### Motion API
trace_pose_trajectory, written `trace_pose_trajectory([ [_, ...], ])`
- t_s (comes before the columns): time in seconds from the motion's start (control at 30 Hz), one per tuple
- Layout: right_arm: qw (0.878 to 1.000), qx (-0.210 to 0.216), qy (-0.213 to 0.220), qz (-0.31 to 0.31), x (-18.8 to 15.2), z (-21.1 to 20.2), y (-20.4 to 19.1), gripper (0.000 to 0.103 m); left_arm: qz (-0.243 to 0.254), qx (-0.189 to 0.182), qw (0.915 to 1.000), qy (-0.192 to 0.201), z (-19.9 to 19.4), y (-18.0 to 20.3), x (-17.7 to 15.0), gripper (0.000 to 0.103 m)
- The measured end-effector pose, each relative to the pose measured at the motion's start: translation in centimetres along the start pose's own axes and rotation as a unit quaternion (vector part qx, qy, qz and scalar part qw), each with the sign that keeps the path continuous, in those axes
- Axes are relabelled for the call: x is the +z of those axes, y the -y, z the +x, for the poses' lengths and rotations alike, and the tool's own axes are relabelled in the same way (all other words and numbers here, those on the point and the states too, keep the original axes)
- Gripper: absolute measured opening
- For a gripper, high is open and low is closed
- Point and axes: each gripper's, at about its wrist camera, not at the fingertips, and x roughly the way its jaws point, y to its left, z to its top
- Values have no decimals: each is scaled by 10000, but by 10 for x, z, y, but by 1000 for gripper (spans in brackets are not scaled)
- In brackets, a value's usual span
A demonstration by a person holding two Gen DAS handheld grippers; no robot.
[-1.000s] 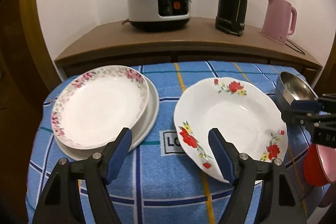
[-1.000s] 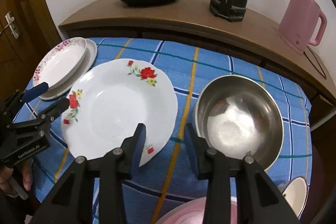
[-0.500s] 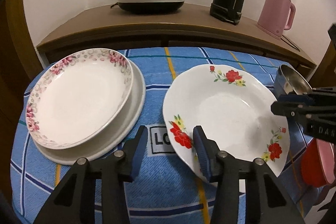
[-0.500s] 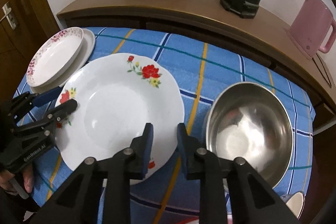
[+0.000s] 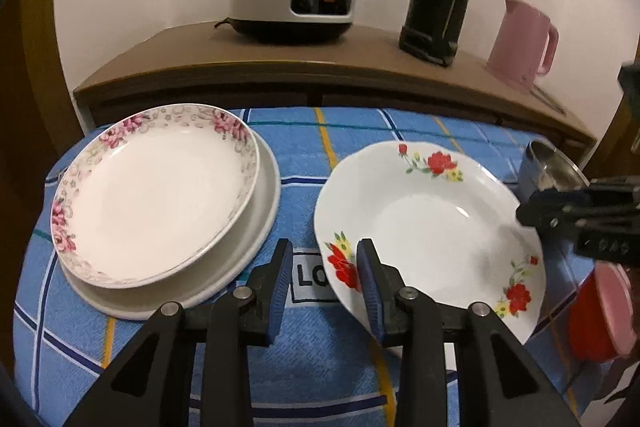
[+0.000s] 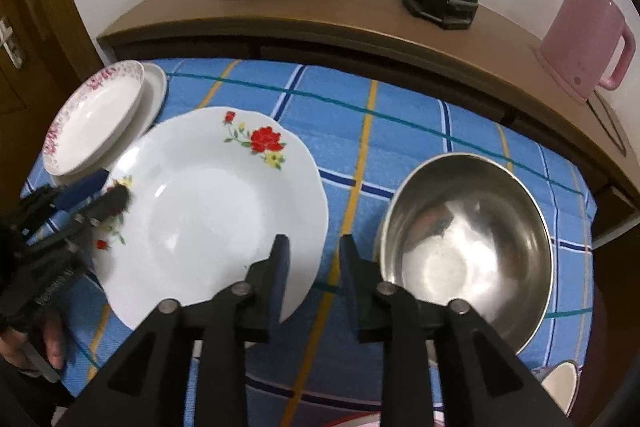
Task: Organize plates and bowls
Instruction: 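Grasp the red-floral plate rim with both grippers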
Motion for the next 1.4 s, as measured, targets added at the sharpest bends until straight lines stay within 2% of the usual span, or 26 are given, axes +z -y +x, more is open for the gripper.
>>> trace_pose_trajectory([
  [0.3, 9999, 77, -107, -43, 2, 7, -3, 31, -223, -340, 9985, -372, 9, -10, 2, 48],
  [0.57, 9998, 114, -109, -95, 3, 8, -7, 31, -467, -595, 9958, -511, 10, -18, 1, 51],
  [0.73, 9998, 112, -72, -128, 2, 9, -10, 34, -197, -540, 9973, -468, 10, -7, 1, 50],
  [0.77, 9998, 92, -67, -131, 2, 9, -10, 35, -43, -542, 9977, -415, 10, -1, 1, 45],
  [0.8, 9999, 63, -51, -146, 1, 9, -12, 35, 200, -518, 9977, -377, 9, 8, 0, 34],
  [0.87, 9998, -9, -27, -173, 1, 9, -13, 32, 449, -282, 9979, -376, 10, 17, -2, 35],
  [0.97, 9998, -74, 17, -160, 0, 8, -12, 25, 318, -307, 9983, -381, 11, 12, -1, 28],
  [1.03, 9999, -42, 37, -144, 0, 8, -12, 21, 170, -316, 9987, -349, 11, 6, 1, 27],
  [1.17, 9999, 26, 58, -111, 0, 7, -14, 21, 152, -190, 9993, -279, 7, 4, 0, 27],
  [1.4, 9996, 113, 247, -19, 1, -3, -14, 18, 31, -220, 9997, -95, 2, 0, -1, 27],
])
